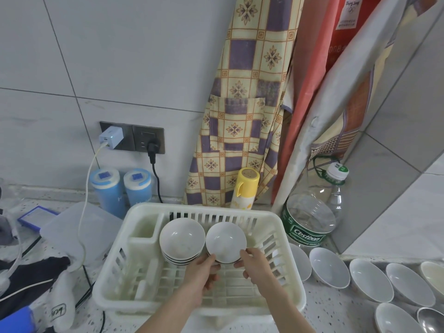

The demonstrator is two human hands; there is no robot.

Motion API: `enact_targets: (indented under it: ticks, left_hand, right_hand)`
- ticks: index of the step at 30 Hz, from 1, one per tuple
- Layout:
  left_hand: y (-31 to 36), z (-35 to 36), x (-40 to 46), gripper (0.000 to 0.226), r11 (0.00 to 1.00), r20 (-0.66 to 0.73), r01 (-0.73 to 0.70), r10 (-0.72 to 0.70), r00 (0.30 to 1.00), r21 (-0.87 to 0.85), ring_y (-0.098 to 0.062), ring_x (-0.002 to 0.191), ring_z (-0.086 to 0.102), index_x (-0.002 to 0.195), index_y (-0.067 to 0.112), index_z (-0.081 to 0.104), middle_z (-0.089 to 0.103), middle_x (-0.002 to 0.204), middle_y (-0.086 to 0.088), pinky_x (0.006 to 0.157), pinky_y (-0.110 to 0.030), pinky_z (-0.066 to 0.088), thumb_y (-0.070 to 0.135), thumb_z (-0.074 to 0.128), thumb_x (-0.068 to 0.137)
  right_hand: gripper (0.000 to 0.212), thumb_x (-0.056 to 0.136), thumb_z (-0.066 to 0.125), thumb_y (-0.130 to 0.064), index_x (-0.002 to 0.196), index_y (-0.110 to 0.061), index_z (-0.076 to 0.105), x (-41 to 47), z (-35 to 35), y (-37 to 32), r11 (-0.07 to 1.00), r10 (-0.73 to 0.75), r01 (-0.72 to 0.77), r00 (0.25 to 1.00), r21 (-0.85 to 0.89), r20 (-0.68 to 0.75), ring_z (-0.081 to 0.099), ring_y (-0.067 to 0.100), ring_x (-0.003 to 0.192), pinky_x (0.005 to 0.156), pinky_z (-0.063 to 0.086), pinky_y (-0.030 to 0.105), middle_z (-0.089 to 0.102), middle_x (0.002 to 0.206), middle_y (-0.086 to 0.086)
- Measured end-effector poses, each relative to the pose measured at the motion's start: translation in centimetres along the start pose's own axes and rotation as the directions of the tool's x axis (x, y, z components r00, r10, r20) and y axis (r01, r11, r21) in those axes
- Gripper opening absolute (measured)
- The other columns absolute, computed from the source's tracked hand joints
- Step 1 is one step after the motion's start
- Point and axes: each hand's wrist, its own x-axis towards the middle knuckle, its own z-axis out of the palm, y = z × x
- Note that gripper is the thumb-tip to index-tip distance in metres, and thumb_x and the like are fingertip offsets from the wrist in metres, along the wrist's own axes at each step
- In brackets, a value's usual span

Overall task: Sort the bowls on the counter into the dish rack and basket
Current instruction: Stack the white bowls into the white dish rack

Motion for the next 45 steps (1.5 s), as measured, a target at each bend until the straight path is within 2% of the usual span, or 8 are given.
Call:
enact_targets:
  ticks: [6,12,17,21,29,39,42,45]
  left_hand:
    - [0.8,-0.4,-0.7,0.009,0.997,0.066,0.063,-0.065,0.996,0.034,-0.013,0.044,0.052,0.098,0.010,0.061,0.072,0.085,-0.021,0.041,-0.020,0.032,0.016,0.063,0.092]
    - [2.3,-1.1,-2.3,0.012,0.992,0.084,0.098,-0.105,0.991,0.086,-0.009,0.036,0.050,0.101,0.007,0.057,0.076,0.091,-0.022,0.034,-0.017,0.031,0.012,0.060,0.090]
    - [2.3,-3.2,-3.1,0.014,0.985,0.059,0.166,-0.163,0.985,-0.041,-0.013,0.033,0.050,0.104,0.006,0.051,0.071,0.099,-0.030,0.030,-0.016,0.033,0.010,0.057,0.092]
    - [2.5,-4.0,-3.3,0.017,0.949,0.014,0.148,-0.150,0.989,-0.278,-0.016,0.030,0.054,0.102,0.006,0.051,0.063,0.063,-0.019,0.029,-0.014,0.038,0.015,0.060,0.092]
    - [3.0,-4.5,-2.8,0.024,0.887,-0.048,0.090,-0.125,0.991,-0.454,-0.013,0.033,0.059,0.092,0.007,0.052,0.059,0.077,-0.013,0.031,-0.013,0.039,0.028,0.065,0.090]
    - [3.2,-4.8,-1.6,0.029,0.863,-0.119,0.053,-0.129,0.984,-0.503,-0.011,0.026,0.054,0.084,0.006,0.050,0.055,0.075,-0.011,0.025,-0.011,0.036,0.030,0.058,0.098]
    - [3.2,-4.8,-1.4,0.029,0.862,-0.128,0.053,-0.135,0.983,-0.504,-0.011,0.026,0.055,0.088,0.006,0.051,0.056,0.075,-0.012,0.025,-0.011,0.035,0.032,0.060,0.097]
    - [3.4,-4.7,-1.6,0.031,0.865,-0.132,0.062,-0.146,0.980,-0.497,-0.011,0.026,0.055,0.107,0.007,0.051,0.057,0.076,-0.012,0.025,-0.011,0.035,0.035,0.059,0.096]
  right_hand:
    - [0.032,0.096,0.045,-0.026,0.125,-0.014,0.055,0.0,-0.1,0.1,1.000,0.002,-0.002,1.000,-0.005,0.007,0.047,0.009,0.040,0.035,0.031,0.015,0.074,0.077,-0.002]
    - [0.038,0.096,0.048,-0.031,0.130,-0.016,0.054,-0.9,-0.6,0.0,0.996,-0.088,0.085,0.988,-0.034,-0.124,0.058,0.006,0.070,0.059,0.041,0.025,0.072,0.074,-0.006]
    - [0.035,0.095,0.047,-0.037,0.128,-0.027,0.054,-2.4,-1.7,-0.4,0.980,-0.198,0.195,0.957,-0.036,-0.210,0.059,0.006,0.067,0.065,0.045,0.030,0.072,0.073,-0.011]
    - [0.034,0.097,0.050,-0.033,0.129,-0.023,0.055,-3.5,-2.5,0.0,0.972,-0.229,0.236,0.951,0.007,-0.207,0.060,0.001,0.067,0.055,0.042,0.022,0.072,0.073,-0.008]
    - [0.031,0.097,0.048,-0.026,0.126,-0.024,0.056,-5.0,-3.1,0.8,0.964,-0.256,0.264,0.942,0.011,-0.215,0.052,-0.002,0.050,0.045,0.038,0.015,0.073,0.073,-0.007]
    - [0.029,0.097,0.048,-0.024,0.124,-0.023,0.058,-5.3,-3.0,1.2,0.964,-0.257,0.267,0.945,0.022,-0.201,0.057,0.005,0.064,0.052,0.042,0.013,0.072,0.075,-0.007]
    - [0.029,0.097,0.047,-0.025,0.124,-0.023,0.058,-5.3,-3.0,1.0,0.964,-0.259,0.266,0.946,0.010,-0.198,0.057,0.005,0.064,0.051,0.043,0.013,0.072,0.075,-0.006]
    - [0.029,0.098,0.047,-0.025,0.125,-0.024,0.057,-5.6,-3.1,1.0,0.964,-0.261,0.265,0.946,-0.008,-0.191,0.058,0.006,0.064,0.051,0.044,0.017,0.072,0.075,-0.006]
